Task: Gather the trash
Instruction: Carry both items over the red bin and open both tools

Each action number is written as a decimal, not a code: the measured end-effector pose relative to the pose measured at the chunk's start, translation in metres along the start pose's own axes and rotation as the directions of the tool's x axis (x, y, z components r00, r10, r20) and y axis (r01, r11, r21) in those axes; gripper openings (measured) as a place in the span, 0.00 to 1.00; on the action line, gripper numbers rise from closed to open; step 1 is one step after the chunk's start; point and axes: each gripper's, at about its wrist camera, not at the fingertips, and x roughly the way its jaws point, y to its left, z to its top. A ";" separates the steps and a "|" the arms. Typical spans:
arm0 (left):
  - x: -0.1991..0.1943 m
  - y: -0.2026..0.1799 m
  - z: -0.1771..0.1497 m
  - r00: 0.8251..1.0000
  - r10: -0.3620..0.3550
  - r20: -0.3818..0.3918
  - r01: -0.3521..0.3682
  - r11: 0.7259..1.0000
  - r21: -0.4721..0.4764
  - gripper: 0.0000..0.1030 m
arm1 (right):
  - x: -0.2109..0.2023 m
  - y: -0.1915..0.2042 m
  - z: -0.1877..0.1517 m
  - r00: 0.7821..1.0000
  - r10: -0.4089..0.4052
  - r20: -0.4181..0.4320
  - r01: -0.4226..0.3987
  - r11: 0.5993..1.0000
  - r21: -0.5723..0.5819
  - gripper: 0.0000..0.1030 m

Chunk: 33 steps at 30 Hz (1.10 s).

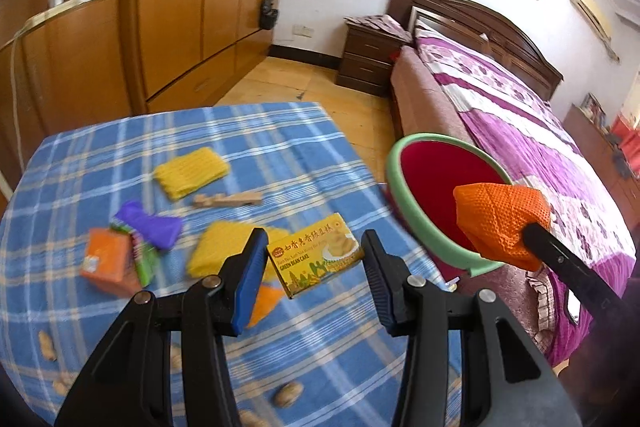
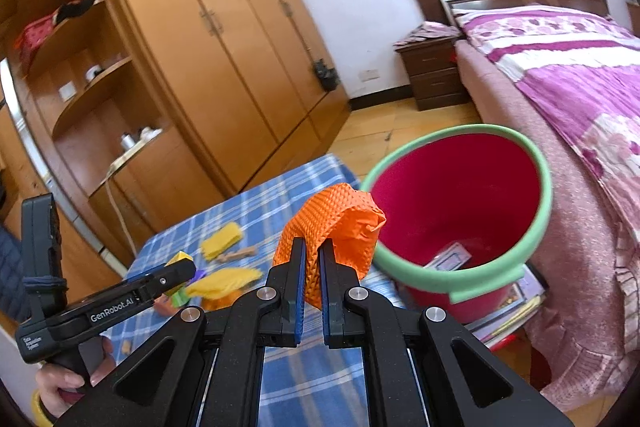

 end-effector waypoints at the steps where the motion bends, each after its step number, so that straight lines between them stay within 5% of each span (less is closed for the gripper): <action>1: 0.004 -0.006 0.003 1.000 -0.007 -0.003 0.007 1.000 0.010 0.48 | 0.002 -0.004 0.002 1.000 -0.007 0.003 0.007 1.000 0.007 0.06; 23: 0.101 -0.102 0.032 0.990 -0.105 -0.094 0.120 0.978 0.169 0.48 | 0.035 -0.103 0.005 0.980 -0.199 -0.008 0.198 0.970 0.138 0.10; 33: 0.133 -0.129 0.038 0.983 -0.138 -0.119 0.162 0.960 0.227 0.49 | 0.031 -0.117 0.005 0.977 -0.214 0.019 0.208 0.963 0.170 0.26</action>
